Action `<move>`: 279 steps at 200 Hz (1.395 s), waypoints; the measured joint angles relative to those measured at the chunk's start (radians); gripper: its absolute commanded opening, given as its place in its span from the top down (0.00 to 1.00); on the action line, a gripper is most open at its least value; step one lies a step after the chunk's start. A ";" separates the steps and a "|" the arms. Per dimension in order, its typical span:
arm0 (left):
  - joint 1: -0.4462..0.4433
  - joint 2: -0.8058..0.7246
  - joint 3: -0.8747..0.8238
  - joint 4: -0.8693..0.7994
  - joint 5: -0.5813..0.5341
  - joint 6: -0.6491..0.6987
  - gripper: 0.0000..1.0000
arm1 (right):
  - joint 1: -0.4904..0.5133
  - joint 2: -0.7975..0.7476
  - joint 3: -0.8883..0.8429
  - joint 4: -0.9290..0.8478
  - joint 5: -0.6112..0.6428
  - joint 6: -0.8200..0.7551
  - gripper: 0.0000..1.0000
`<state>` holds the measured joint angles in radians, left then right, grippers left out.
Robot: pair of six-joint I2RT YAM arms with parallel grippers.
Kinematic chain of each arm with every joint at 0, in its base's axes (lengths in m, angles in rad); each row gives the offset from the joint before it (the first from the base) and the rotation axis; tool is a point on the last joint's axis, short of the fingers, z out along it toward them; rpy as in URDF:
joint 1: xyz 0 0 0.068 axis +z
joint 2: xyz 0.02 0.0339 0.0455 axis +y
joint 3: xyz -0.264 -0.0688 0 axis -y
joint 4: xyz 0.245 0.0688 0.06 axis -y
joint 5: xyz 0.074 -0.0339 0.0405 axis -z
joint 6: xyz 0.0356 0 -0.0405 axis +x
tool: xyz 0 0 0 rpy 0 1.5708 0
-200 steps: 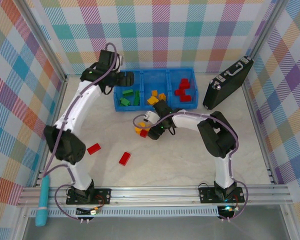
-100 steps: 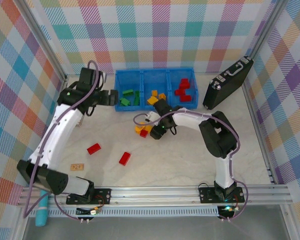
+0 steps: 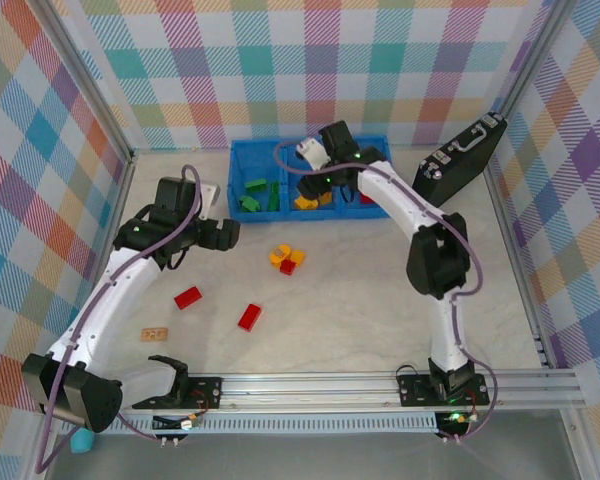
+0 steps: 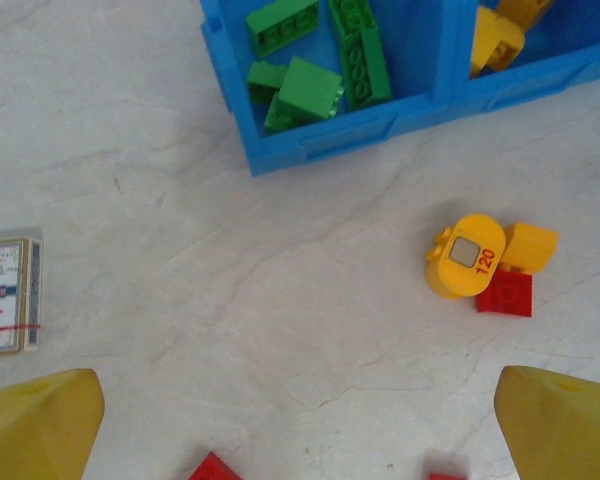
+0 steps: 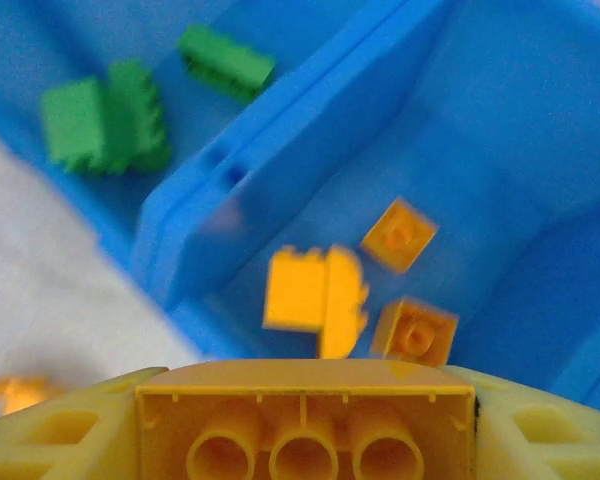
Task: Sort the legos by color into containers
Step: Place the lego in the container, then pick up the lego from the center of the table.
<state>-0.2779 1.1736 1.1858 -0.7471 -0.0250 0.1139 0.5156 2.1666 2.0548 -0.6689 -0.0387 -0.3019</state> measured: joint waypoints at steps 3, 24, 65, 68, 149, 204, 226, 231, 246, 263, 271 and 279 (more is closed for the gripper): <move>0.000 -0.002 0.000 0.001 0.002 0.000 0.00 | -0.003 0.026 0.030 -0.003 0.004 0.004 0.41; 0.000 -0.006 0.000 0.011 0.010 0.004 0.00 | -0.010 0.146 0.159 -0.045 0.027 0.026 0.40; 0.000 -0.010 0.000 0.020 0.011 0.007 0.00 | -0.010 0.275 0.253 -0.089 0.062 0.035 0.29; 0.000 -0.011 0.000 0.020 0.011 0.007 0.00 | -0.010 0.276 0.253 -0.089 0.062 0.035 0.27; 0.000 -0.029 0.000 0.019 0.010 0.007 0.00 | 0.010 0.210 0.183 -0.073 0.047 0.061 0.09; 0.000 -0.080 0.000 0.017 -0.006 0.006 0.00 | 0.097 0.018 0.004 -0.040 0.061 0.171 0.05; 0.000 -0.106 0.000 0.017 -0.014 0.004 0.00 | 0.152 -0.061 -0.111 -0.007 0.061 0.245 0.04; 0.000 -0.114 0.000 0.018 -0.014 0.003 0.00 | 0.165 -0.077 -0.140 0.001 0.061 0.262 0.04; 0.000 -0.142 0.000 0.018 -0.014 0.002 0.00 | 0.201 -0.100 -0.208 0.014 0.057 0.293 0.04; 0.000 -0.167 0.000 0.018 -0.014 -0.001 0.00 | 0.235 -0.101 -0.261 0.025 0.056 0.307 0.01; 0.000 -0.174 0.000 0.018 -0.014 -0.002 0.00 | 0.245 -0.101 -0.278 0.021 0.054 0.307 0.01; 0.000 -0.177 0.000 0.018 -0.014 -0.004 0.00 | 0.253 -0.100 -0.288 0.012 0.055 0.306 0.01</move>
<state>-0.2779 0.9970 1.1862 -0.7296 -0.0387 0.1101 0.7681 2.0663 1.7672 -0.6571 0.0158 0.0044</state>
